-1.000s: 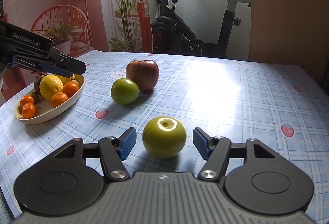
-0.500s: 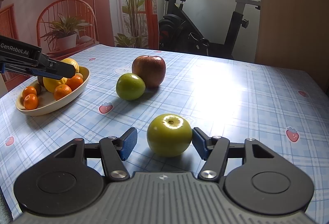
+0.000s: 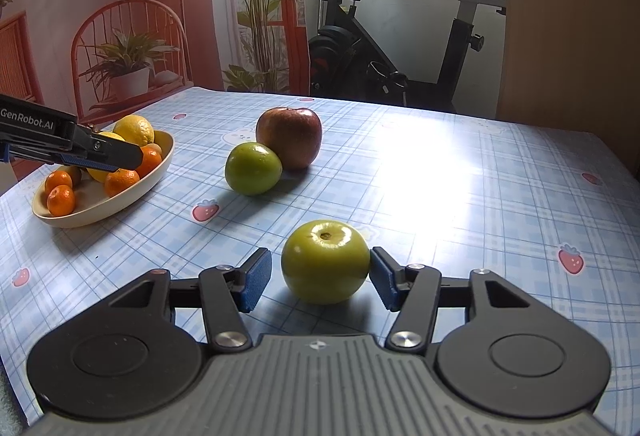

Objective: Organize fruits
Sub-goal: 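Grasp the green apple with the right gripper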

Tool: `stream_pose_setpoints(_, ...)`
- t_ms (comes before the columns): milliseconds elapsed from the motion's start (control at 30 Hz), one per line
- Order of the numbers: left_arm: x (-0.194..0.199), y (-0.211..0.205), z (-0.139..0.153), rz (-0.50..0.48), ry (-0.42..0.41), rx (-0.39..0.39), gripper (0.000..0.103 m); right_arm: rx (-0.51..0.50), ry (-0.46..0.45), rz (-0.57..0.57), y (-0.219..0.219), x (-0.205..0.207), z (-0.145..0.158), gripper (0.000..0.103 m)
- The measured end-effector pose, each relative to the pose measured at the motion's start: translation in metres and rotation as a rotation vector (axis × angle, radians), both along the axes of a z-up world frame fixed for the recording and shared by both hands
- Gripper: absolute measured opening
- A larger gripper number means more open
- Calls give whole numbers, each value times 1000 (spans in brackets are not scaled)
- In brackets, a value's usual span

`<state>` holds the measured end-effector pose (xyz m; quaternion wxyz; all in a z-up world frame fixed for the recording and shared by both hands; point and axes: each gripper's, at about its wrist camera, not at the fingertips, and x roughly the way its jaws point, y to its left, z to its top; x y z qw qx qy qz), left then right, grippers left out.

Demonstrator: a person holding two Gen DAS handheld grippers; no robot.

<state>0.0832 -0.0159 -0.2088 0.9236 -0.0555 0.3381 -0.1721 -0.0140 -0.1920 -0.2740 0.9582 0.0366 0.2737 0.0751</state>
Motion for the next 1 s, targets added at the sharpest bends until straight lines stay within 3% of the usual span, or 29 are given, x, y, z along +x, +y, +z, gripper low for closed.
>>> stream_pose_setpoints(100,-1,0,-1,-2,4,1,44,6,-1,-10,-2,0,0,51)
stream_pose_setpoints(300,0,-2,-2,-7,6,7,49,33,4,-2,-5,0,0,50)
stream_pose_setpoints(1000,15,-13,-5,-40,44,21,49,39,0,8,-4,-1,0,50)
